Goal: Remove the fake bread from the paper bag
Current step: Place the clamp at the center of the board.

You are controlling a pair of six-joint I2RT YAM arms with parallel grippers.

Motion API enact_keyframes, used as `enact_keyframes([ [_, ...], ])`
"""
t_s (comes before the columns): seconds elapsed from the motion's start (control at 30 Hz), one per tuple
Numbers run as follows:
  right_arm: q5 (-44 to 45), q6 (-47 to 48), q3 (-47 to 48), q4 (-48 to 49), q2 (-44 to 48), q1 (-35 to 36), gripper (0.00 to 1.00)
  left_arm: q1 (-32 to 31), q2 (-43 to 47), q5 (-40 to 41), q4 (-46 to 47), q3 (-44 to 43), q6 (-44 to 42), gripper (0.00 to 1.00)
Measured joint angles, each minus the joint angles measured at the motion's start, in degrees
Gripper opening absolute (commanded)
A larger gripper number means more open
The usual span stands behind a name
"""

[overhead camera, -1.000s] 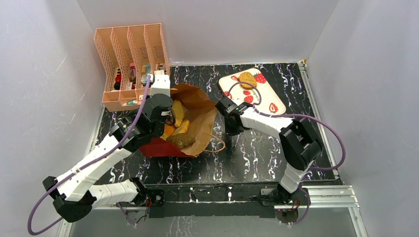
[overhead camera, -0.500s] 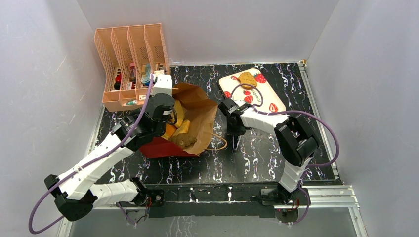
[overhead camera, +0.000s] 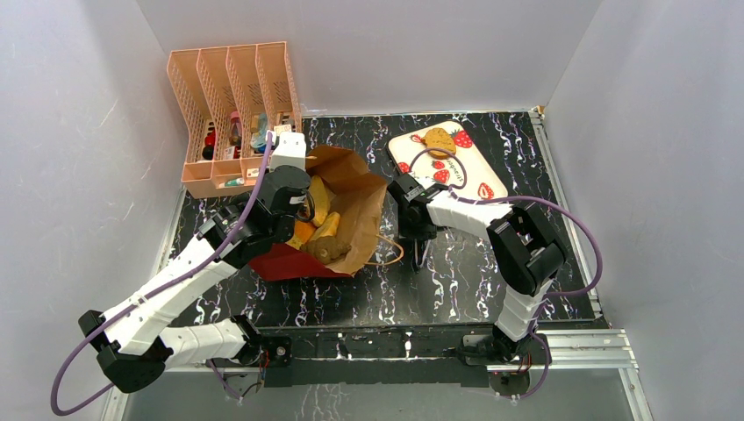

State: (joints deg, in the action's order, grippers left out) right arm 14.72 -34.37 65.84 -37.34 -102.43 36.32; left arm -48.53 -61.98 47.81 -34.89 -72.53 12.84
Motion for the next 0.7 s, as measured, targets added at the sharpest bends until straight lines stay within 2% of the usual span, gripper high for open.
enact_keyframes([
  [0.7, 0.68, -0.02, 4.87, -3.52, 0.13, 0.0, 0.49, 0.02, 0.0, -0.24, 0.07, 0.0, -0.22, 0.0],
])
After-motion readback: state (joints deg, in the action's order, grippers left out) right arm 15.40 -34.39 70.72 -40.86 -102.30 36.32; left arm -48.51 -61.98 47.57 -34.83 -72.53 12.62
